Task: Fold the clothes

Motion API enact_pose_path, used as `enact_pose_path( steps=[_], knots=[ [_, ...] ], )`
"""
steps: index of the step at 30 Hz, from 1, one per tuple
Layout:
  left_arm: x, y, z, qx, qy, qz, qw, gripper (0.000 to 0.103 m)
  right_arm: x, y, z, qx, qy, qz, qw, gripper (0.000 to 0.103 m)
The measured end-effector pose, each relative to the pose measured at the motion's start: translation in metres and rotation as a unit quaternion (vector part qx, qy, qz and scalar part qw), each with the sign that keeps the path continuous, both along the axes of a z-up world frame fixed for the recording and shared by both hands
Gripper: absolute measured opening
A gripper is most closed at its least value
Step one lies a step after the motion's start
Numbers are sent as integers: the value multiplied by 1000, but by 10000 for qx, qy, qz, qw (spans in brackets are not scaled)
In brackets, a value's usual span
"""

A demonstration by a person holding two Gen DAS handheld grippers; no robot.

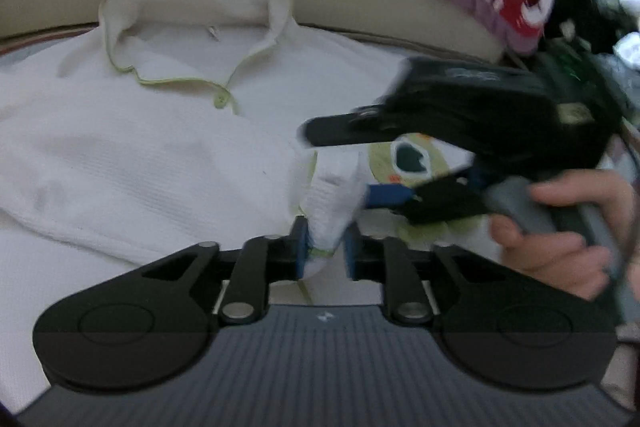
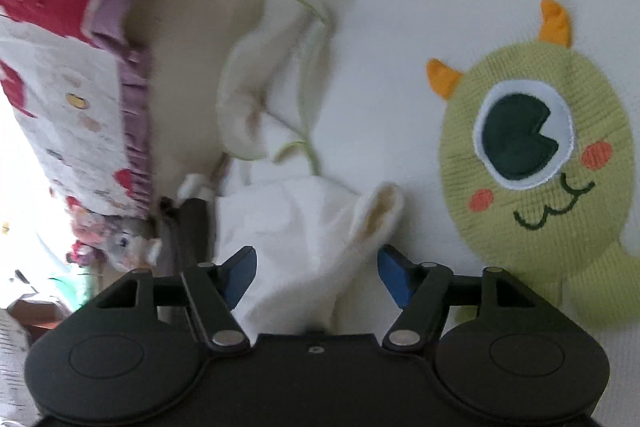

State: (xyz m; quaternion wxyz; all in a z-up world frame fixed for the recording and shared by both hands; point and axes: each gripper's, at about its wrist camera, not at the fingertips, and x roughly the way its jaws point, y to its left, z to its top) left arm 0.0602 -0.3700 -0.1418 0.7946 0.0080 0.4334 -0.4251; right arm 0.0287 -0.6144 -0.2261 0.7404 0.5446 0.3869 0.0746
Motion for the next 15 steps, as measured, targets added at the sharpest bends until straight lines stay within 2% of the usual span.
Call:
enact_pose_path(
  steps=[1,2,3,4,7,8,9,10,12,13,14,15],
  knots=[
    [0,8,7,-114,92,51,9999,42,1,3,-1,-123,-85,49,9999,59],
    [7,25,15,-182,98,245,9995,46,1,6,2,-377,-214,88,9990,34],
    [14,41,22,-249,103,438,9987,50,1,9,8,-757,-346,174,9964,24],
    [21,57,30,-317,108,632,9974,53,1,12,15,-1139,-477,261,9920,15],
    [43,105,52,-469,119,1216,9914,57,-3,16,35,-2006,-857,321,9754,10],
    [53,116,48,-174,64,1433,9895,57,-4,17,41,-2196,-976,281,9703,10],
    [63,122,41,401,-135,1572,9867,57,-5,19,47,-2384,-1094,239,9647,10],
    [74,127,34,975,-333,1705,9799,55,-5,21,51,-2519,-1209,246,9599,10],
    [93,137,20,2103,-760,1922,9555,55,-4,30,61,-2854,-1425,337,9472,9],
    [96,134,11,2583,-1161,1836,9413,56,-2,36,66,-3052,-1478,416,9398,9],
    [97,134,0,2813,-1485,1688,9329,56,-1,40,71,-3270,-1510,447,9318,9],
    [98,137,-9,2774,-1593,1602,9338,57,-2,43,73,-3469,-1545,462,9240,9]
  ],
)
